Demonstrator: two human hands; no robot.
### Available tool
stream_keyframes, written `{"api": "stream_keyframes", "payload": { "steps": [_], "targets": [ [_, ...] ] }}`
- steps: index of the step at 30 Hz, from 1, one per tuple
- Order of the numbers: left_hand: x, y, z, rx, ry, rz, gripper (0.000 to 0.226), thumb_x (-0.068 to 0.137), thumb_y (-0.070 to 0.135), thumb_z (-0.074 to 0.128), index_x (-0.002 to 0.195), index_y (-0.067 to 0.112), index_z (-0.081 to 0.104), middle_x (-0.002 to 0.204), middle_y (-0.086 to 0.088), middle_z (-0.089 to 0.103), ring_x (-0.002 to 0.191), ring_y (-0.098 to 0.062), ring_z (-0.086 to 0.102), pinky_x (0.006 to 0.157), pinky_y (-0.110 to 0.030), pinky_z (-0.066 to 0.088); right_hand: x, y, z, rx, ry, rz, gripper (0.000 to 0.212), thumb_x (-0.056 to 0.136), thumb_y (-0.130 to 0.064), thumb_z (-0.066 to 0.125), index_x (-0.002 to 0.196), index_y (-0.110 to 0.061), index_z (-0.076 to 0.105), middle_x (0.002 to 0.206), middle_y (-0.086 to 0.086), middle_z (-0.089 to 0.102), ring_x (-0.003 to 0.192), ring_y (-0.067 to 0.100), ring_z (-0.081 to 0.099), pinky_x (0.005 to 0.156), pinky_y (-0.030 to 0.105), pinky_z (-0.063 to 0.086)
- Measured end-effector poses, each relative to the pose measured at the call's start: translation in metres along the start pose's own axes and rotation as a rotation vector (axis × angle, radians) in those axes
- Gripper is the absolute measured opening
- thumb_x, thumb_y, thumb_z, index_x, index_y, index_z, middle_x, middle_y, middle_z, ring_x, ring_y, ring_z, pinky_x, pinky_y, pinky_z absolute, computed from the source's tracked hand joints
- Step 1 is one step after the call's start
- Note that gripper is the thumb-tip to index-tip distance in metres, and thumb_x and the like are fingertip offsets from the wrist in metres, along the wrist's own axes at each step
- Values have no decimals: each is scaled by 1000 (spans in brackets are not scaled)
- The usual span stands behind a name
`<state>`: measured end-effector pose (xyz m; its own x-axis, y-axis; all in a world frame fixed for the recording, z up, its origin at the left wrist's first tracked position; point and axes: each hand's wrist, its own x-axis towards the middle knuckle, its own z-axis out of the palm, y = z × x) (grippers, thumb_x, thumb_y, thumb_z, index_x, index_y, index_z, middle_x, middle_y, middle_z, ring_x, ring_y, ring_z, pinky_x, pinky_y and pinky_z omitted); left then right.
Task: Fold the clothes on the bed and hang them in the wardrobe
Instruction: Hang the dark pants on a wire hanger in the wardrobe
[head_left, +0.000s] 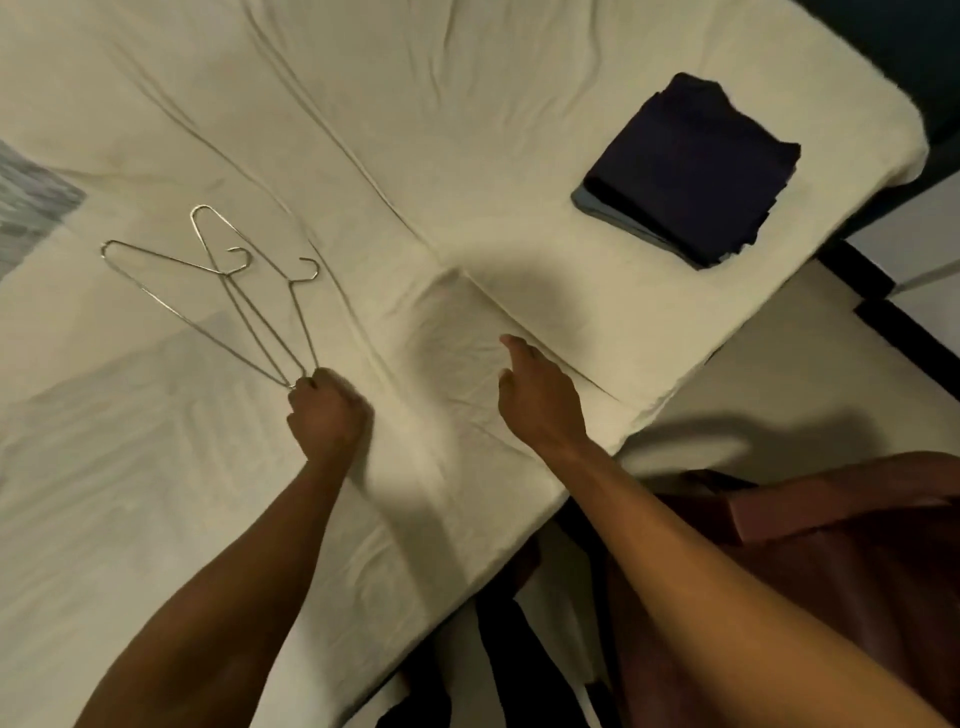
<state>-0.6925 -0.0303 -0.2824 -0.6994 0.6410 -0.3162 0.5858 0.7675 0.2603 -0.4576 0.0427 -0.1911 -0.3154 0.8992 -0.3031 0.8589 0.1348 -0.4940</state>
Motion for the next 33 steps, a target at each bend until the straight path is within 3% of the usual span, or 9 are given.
{"api": "stream_keyframes", "payload": {
  "steps": [5, 9, 13, 16, 18, 20, 23, 26, 33],
  "targets": [
    [-5, 54, 22, -87, 76, -23, 19, 94, 17, 46, 108, 7, 53, 95, -21, 66, 90, -42, 64, 78, -47, 49, 35, 38, 5, 55, -46, 31, 49, 100, -18, 47, 148, -18, 39, 141, 7, 53, 127, 27, 51, 98, 38, 42],
    [-25, 129, 47, -234, -236, 306, 32, 87, 9, 56, 116, 16, 65, 103, -11, 74, 99, -32, 69, 84, -34, 52, 54, 59, 4, 116, -51, 97, 46, 100, -17, 46, 145, -18, 42, 141, 5, 55, 127, 25, 52, 99, 36, 40],
    [-26, 191, 54, -522, -552, 521, 52, 82, -13, 48, 124, 11, 66, 118, -3, 71, 106, -17, 68, 91, -23, 50, 76, 77, 3, 215, 13, 198, 43, 100, -17, 48, 143, -17, 46, 138, 4, 58, 126, 25, 54, 101, 36, 42],
    [-9, 186, 53, -548, -311, 588, 41, 86, -4, 48, 116, 15, 69, 112, 4, 72, 98, -14, 68, 87, -28, 53, 89, 91, 8, 231, 71, 242, 44, 98, -14, 50, 142, -16, 47, 137, 5, 58, 125, 26, 53, 101, 36, 40],
    [16, 158, 45, -416, -43, 599, 36, 86, 13, 48, 116, 16, 68, 114, 1, 70, 104, -23, 64, 89, -35, 50, 96, 95, 16, 223, 71, 246, 45, 97, -16, 53, 141, -16, 46, 136, 7, 57, 125, 27, 52, 100, 36, 41],
    [46, 122, 31, -161, 85, 544, 41, 84, 20, 50, 123, 14, 62, 121, -6, 65, 110, -34, 55, 90, -43, 45, 99, 94, 24, 146, 60, 223, 46, 95, -18, 57, 140, -15, 47, 134, 9, 55, 122, 30, 51, 97, 38, 42],
    [84, 82, 16, 227, 81, 555, 35, 88, 20, 64, 121, 10, 59, 118, -18, 60, 106, -43, 54, 82, -52, 45, 100, 91, 35, 28, 107, 181, 42, 91, -16, 60, 133, -14, 53, 127, 10, 55, 113, 31, 51, 89, 38, 44],
    [104, 74, 15, 338, 72, 736, 17, 91, 17, 62, 105, 8, 58, 94, -16, 62, 84, -42, 60, 65, -42, 43, 102, 90, 35, 73, 155, 160, 42, 91, -12, 59, 133, -12, 55, 126, 10, 56, 111, 31, 53, 89, 38, 45],
    [82, 113, 29, -164, -22, 539, 11, 101, 21, 45, 92, 19, 39, 79, -11, 65, 71, -42, 60, 61, -41, 44, 103, 104, -6, 186, 275, 226, 45, 96, -14, 55, 140, -16, 49, 138, 7, 52, 122, 28, 49, 96, 35, 41]
  ]
}}
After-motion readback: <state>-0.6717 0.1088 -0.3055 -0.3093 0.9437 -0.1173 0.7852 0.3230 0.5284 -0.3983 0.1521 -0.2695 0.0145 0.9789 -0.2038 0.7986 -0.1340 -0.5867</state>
